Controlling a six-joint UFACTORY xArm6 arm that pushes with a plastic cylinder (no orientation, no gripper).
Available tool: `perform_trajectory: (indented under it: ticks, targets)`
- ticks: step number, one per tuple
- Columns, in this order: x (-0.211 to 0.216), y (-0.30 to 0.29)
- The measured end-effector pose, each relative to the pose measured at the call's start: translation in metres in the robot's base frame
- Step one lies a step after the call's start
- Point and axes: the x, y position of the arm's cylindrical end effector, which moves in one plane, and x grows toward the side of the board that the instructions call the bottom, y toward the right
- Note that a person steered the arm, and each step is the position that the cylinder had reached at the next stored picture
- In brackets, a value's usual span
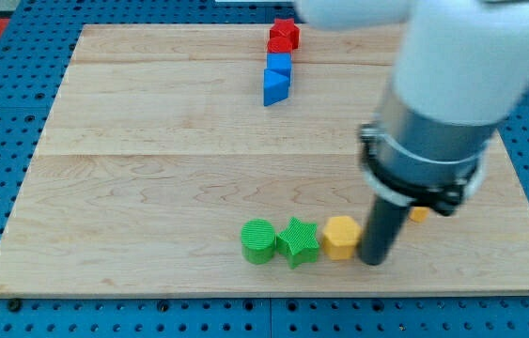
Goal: Push the yellow heart to the yellow hexagon
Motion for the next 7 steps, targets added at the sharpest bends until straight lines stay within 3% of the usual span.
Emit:
perform_trajectory:
  ticks: [1,2,3,4,5,7]
  targets:
    - [0.0,0.008]
    - [-0.007,0.076]
    - [-0.026,0.156]
    - [-0.075,0.175]
    - [-0.099,0.128]
    - [-0.055,0.047]
